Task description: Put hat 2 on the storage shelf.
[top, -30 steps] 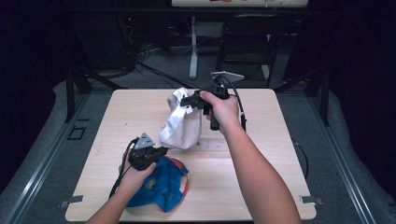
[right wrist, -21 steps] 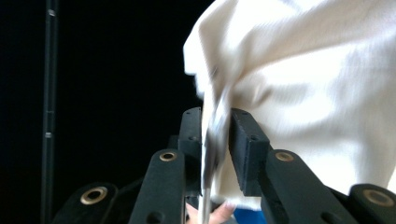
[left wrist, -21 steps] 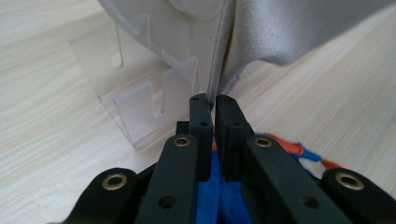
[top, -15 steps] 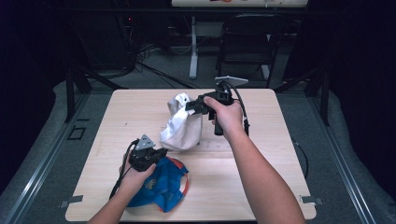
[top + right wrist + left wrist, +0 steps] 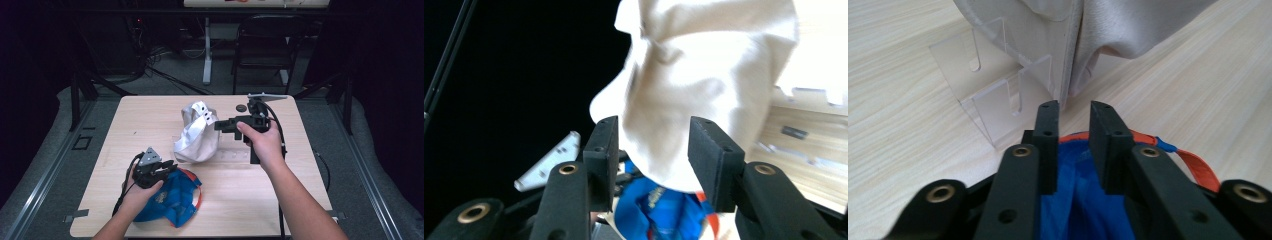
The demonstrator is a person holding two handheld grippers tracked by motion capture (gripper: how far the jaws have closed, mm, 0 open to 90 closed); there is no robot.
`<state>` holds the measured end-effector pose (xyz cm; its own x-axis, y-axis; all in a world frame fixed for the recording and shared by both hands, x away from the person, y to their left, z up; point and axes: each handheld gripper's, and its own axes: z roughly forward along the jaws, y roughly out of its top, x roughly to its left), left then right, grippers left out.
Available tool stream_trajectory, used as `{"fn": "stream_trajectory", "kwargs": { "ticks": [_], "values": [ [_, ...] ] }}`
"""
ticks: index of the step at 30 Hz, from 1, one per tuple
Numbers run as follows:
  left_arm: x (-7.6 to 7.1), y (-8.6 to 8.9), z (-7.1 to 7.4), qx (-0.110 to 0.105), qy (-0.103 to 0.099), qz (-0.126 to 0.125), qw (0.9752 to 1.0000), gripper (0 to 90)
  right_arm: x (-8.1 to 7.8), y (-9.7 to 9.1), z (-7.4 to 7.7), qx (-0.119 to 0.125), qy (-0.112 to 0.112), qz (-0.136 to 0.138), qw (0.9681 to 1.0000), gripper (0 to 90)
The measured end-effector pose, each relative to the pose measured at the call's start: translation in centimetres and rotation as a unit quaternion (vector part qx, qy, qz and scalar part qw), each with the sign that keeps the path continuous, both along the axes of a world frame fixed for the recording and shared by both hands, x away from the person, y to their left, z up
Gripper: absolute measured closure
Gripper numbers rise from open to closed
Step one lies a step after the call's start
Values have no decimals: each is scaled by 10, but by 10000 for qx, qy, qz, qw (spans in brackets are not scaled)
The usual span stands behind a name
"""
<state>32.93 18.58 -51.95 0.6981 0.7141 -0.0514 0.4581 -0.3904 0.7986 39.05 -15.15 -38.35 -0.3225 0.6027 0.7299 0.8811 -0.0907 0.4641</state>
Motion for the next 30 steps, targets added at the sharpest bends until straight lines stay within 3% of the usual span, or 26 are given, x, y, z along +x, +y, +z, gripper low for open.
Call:
{"fn": "stream_trajectory", "kwargs": {
  "ticks": [9, 13, 17, 20, 22, 26, 30],
  "values": [
    [-16, 32, -1, -25, -110, 302, 9995, 567, -37, -30, -34, -236, -416, 50, 9988, 559],
    [-21, 49, -4, -51, -211, 270, 9994, 591, -51, -33, -56, -394, -585, 209, 9973, 587],
    [-24, 61, -9, -257, -223, 313, 9989, 607, -59, -34, -73, -516, -679, 69, 9963, 595],
    [-23, 67, -11, -205, -183, 382, 9989, 604, -64, -34, -87, -490, -679, -49, 9965, 608],
    [-23, 71, -12, -211, -180, 482, 9985, 595, -70, -33, -101, -657, -714, -135, 9952, 602],
    [-22, 78, -14, -361, -152, 616, 9973, 594, -75, -31, -115, -693, -678, -110, 9952, 573],
    [-20, 80, -16, -287, -100, 711, 9970, 575, -78, -25, -131, -951, -518, -33, 9941, 578]
  ]
}}
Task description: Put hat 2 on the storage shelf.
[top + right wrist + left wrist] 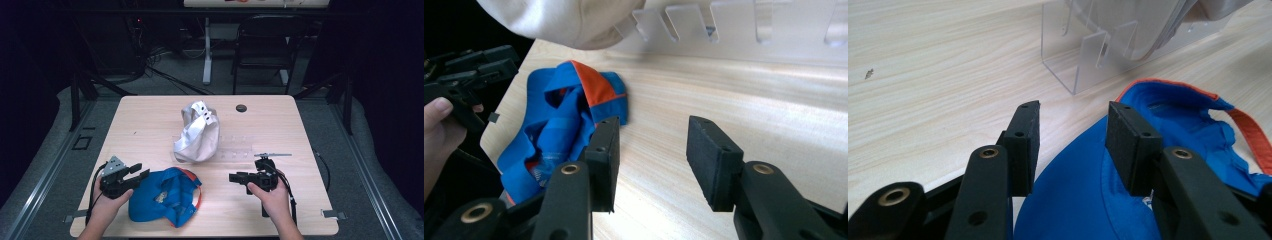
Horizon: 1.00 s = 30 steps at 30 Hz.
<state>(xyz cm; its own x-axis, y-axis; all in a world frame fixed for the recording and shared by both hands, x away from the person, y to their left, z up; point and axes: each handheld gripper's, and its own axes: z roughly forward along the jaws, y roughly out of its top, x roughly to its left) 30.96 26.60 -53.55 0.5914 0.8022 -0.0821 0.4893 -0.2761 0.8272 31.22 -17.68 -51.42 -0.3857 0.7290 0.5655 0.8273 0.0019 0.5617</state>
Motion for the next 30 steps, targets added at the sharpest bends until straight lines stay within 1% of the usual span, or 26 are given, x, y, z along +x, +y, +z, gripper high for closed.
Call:
{"fn": "stream_trajectory", "kwargs": {
  "ticks": [1, 3, 4, 5, 6, 7, 8, 9, 10, 12, 13, 14, 15, 16, 17, 18, 19, 20, 21, 23, 25, 26, 27, 28, 30],
  "values": [
    [0, 0, -1, 2, 16, 21, 10000, 575, 0, 0, 0, 0, 0, 0, 10000, 578],
    [1, 0, -2, -10, 26, 58, 10000, 556, -2, 2, -6, -15, 65, -24, 10000, 596],
    [1, 0, -2, 16, 46, 81, 10000, 542, -2, 5, -14, -61, 180, 53, 9998, 602],
    [1, 0, -2, 16, 46, 81, 10000, 540, -2, 5, -14, -61, 180, 53, 9998, 602],
    [1, 0, -3, 26, 43, 84, 10000, 540, -2, 6, -17, -59, 271, 90, 9996, 611],
    [1, 0, -4, 3, 63, 85, 9999, 535, -3, 8, -19, -82, 312, 108, 9994, 617],
    [1, 0, -5, 19, 72, 84, 9999, 534, -3, 9, -22, -45, 344, 111, 9993, 617],
    [1, 0, -6, 2, 45, 131, 9999, 533, -2, 11, -24, -50, 370, 153, 9992, 617],
    [1, 0, -6, 5, 77, 131, 9999, 534, -2, 14, -25, -74, 401, 200, 9990, 617],
    [0, 2, -6, 42, 137, 132, 9998, 534, -2, 16, -26, -73, 391, 218, 9990, 617],
    [0, 2, -7, -4, 111, 150, 9998, 545, -3, 18, -27, -67, 382, 225, 9990, 618],
    [0, 3, -6, -43, 185, 128, 9997, 578, -3, 20, -28, -32, 389, 268, 9989, 617],
    [-1, 4, -6, -85, 257, 93, 9996, 582, -3, 23, -29, 7, 412, 273, 9988, 617],
    [-2, 4, -7, -144, 238, 133, 9995, 582, -3, 24, -29, 6, 429, 331, 9985, 617],
    [-3, 5, -6, -105, 270, 149, 9995, 582, -3, 27, -30, -22, 463, 416, 9981, 618],
    [-4, 5, -6, -76, 309, 165, 9994, 581, -3, 28, -31, -9, 464, 401, 9981, 617],
    [-5, 6, -7, -90, 251, 216, 9994, 581, -2, 31, -33, 65, 497, 436, 9978, 617],
    [-6, 7, -6, -23, 292, 250, 9993, 580, -2, 33, -34, 130, 522, 468, 9975, 618],
    [-7, 8, -6, -18, 230, 281, 9993, 577, -1, 37, -37, 231, 594, 553, 9964, 618],
    [-9, 11, -6, -37, 234, 344, 9991, 574, 0, 39, -38, 234, 611, 577, 9962, 618],
    [-11, 14, -6, -36, 197, 399, 9990, 570, 1, 44, -39, 179, 650, 643, 9957, 615],
    [-12, 15, -6, -37, 234, 410, 9989, 569, 2, 46, -41, 236, 667, 679, 9952, 613],
    [-13, 16, -7, -31, 225, 448, 9987, 569, 2, 48, -42, 232, 655, 710, 9951, 612],
    [-14, 17, -7, -32, 220, 451, 9987, 569, 3, 51, -43, 231, 741, 723, 9944, 612],
    [-15, 19, -7, -26, 206, 481, 9986, 568, 5, 55, -46, 260, 773, 776, 9936, 611]
  ]
}}
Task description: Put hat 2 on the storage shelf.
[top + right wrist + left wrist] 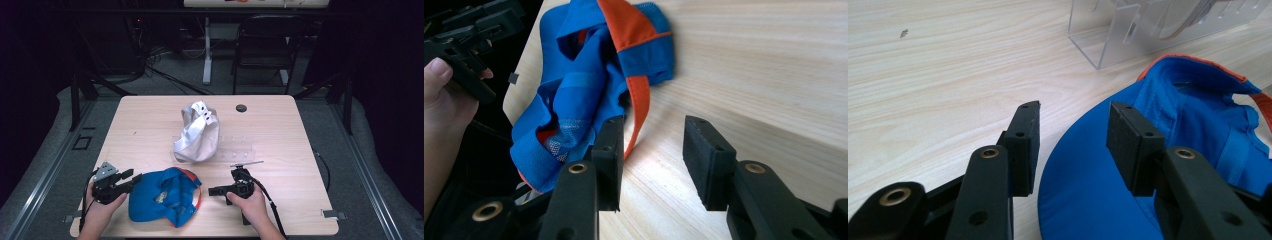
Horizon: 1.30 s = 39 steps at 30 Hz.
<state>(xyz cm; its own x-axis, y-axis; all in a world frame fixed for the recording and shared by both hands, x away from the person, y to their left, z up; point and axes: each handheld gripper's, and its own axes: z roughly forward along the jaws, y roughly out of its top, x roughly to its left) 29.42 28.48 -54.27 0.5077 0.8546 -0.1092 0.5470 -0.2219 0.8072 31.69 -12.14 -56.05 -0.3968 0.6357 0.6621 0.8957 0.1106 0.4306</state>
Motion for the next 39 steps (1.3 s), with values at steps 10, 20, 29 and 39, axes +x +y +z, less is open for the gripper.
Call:
{"fn": "stream_trajectory", "kwargs": {
  "ticks": [10, 20, 29, 39],
  "values": [
    [-7, 6, 0, 8, 10, 47, 10000, 568, 10, 22, -13, 273, 259, 176, 9991, 613],
    [-9, 7, -2, -36, 0, 64, 10000, 568, 14, 38, -27, 239, 420, 393, 9981, 619],
    [-8, 8, -2, -11, 49, 47, 10000, 568, 9, 40, -22, 709, 496, 624, 9943, 642],
    [-8, 7, -3, -29, 37, 57, 10000, 567, 4, 42, -12, 786, 319, 644, 9943, 744]
  ]
}}
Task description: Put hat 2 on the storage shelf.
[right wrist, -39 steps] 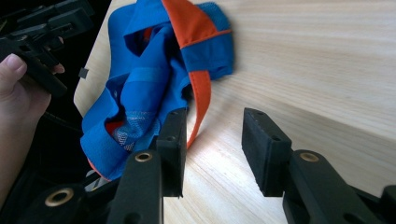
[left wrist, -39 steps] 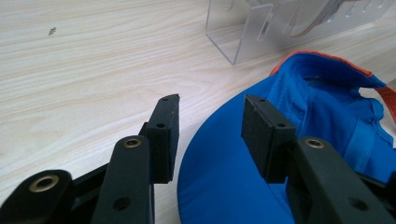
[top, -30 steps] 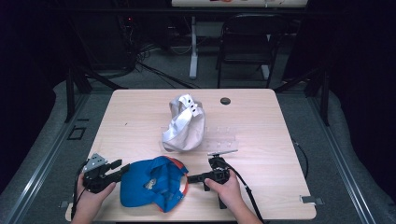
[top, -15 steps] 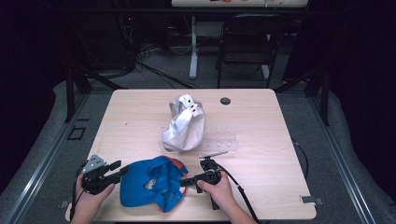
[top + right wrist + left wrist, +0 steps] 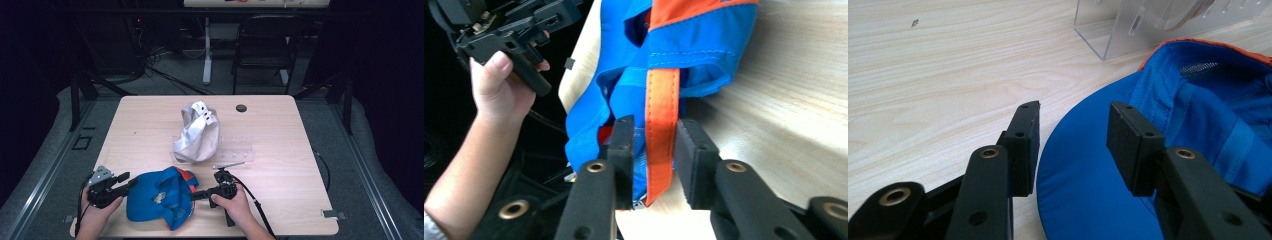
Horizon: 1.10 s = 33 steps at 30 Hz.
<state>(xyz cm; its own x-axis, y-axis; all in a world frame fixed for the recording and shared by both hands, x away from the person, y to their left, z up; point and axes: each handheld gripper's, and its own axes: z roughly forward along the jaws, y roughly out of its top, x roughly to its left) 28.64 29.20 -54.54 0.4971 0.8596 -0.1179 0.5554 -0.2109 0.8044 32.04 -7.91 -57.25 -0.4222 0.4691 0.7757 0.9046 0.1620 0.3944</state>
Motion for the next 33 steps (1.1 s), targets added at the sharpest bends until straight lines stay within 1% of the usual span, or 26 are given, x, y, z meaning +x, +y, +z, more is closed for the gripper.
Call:
{"fn": "stream_trajectory", "kwargs": {
  "ticks": [3, 4, 5, 6, 8, 9, 10, 11, 13, 14, 16, 17, 19, 20, 22, 23, 24, 25, 26, 28, 30, 31, 32, 33],
  "values": [
    [0, 0, 0, 6, 10, -2, 10000, 568, 1, -2, 0, -91, 18, 24, 10000, 770],
    [0, 1, 0, 22, 26, -5, 10000, 567, 2, -2, 0, -75, 44, -47, 10000, 774],
    [0, 0, -1, -14, -31, 30, 10000, 567, 2, -2, 0, -75, 44, -47, 10000, 774],
    [0, 1, 0, 19, -2, 15, 10000, 568, 2, -3, 1, -77, 73, -53, 9999, 775],
    [0, 0, 0, -15, -18, 35, 10000, 568, 2, -5, 2, -161, 104, -102, 9998, 776],
    [0, 1, 0, -12, -17, 35, 10000, 567, 2, -5, 3, -240, 98, -151, 9995, 777],
    [0, 1, 0, 17, 5, 17, 10000, 567, 2, -6, 5, -425, 87, -188, 9989, 778],
    [0, 0, 0, 6, -30, 34, 10000, 567, 1, -6, 5, -326, 134, -248, 9991, 778],
    [0, 0, 0, 6, -33, 34, 10000, 567, 1, -8, 7, -449, 178, -315, 9983, 779],
    [0, 1, 1, 41, 19, 5, 10000, 568, 2, -9, 9, -431, 220, -342, 9982, 779],
    [0, 1, 1, 42, 16, 21, 10000, 567, 2, -10, 11, -453, 243, -353, 9981, 779],
    [0, 0, 0, 4, -37, 55, 10000, 568, 3, -12, 15, -563, 253, -332, 9975, 779],
    [0, 1, 0, 27, -8, 50, 10000, 568, 4, -14, 18, -558, 238, -399, 9974, 780],
    [0, 1, 0, 42, -5, 57, 10000, 567, 4, -15, 20, -527, 289, -418, 9973, 780],
    [0, 1, 0, 27, -22, 59, 10000, 567, 5, -19, 24, -554, 340, -407, 9971, 781],
    [0, 1, 0, 28, -23, 61, 10000, 567, 6, -21, 26, -515, 361, -386, 9973, 782],
    [0, 1, 0, 28, -22, 59, 10000, 567, 7, -23, 29, -530, 392, -340, 9972, 782],
    [0, 1, 0, 37, -20, 57, 10000, 567, 8, -25, 33, -474, 472, -355, 9971, 782],
    [0, 1, 0, 39, -19, 56, 10000, 568, 9, -27, 36, -422, 493, -355, 9973, 782],
    [0, 1, 0, 36, -21, 57, 10000, 568, 12, -30, 43, -407, 578, -287, 9971, 782],
    [0, 1, 0, 42, -22, 56, 10000, 567, 14, -33, 51, -493, 571, -307, 9967, 783],
    [0, 1, 0, 55, -2, 44, 10000, 568, 16, -35, 53, -478, 560, -238, 9970, 783],
    [0, 1, 0, 46, -24, 56, 10000, 568, 17, -36, 56, -436, 582, -258, 9970, 783],
    [0, 1, 0, 40, -21, 49, 10000, 568, 18, -38, 60, -435, 599, -202, 9971, 783]
  ]
}}
